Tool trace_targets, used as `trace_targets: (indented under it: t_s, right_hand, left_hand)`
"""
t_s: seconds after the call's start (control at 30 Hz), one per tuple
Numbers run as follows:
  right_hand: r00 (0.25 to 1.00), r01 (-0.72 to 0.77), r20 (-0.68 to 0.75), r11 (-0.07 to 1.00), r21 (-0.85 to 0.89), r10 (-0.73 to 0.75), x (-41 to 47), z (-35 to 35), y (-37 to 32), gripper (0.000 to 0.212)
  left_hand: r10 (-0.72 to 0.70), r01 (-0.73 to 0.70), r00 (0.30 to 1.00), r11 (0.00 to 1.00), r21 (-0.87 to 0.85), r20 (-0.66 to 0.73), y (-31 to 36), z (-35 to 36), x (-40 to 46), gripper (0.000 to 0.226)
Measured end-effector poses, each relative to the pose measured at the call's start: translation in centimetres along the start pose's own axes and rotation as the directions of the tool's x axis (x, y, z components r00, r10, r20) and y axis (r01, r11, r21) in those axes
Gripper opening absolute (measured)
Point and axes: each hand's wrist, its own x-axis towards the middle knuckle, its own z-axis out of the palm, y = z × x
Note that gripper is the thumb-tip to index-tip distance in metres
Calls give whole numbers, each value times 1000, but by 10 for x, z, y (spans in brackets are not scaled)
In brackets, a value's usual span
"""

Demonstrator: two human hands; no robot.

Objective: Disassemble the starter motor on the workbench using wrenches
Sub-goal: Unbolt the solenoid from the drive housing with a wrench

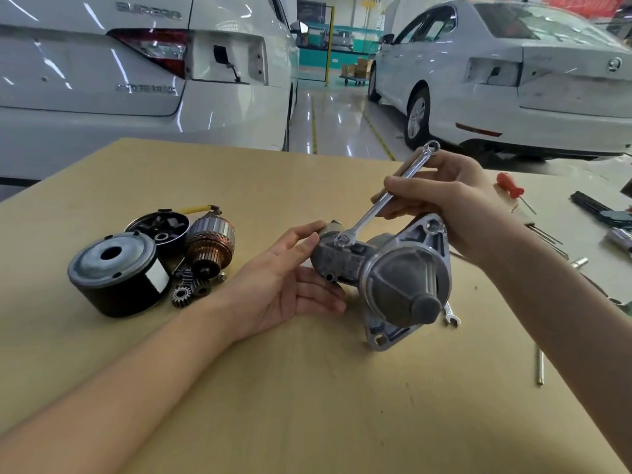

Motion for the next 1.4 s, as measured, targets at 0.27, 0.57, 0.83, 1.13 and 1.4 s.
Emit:
trace_targets:
  t_s: [0.27, 0.57, 0.83, 1.13, 1.4]
  right_hand:
    - [997, 83, -1, 991, -105, -83, -7, 7, -9, 21]
    - [988, 153, 60, 938, -312, -142, -1, 13, -20, 15]
    - [820, 362, 568, 701, -615, 74, 44, 69, -47, 12]
    - [811, 349, 581, 854, -387, -68, 34, 70, -46, 8]
    - [999, 39, 19, 999, 23, -39, -2, 2, -6, 16]
  left_hand:
    - [-3, 4, 1000, 1000, 25, -2, 0, -2, 2, 49]
    - [-16, 16, 1000, 1000, 23, -3, 0, -2, 1, 49]
    - [-4, 4, 1000, 1000, -8, -6, -1, -2, 2, 43]
    - [-6, 6, 1000, 1000, 1, -14, -2, -2, 3, 47]
    - [-4, 4, 1000, 1000, 8, -5, -1, -2, 2, 44]
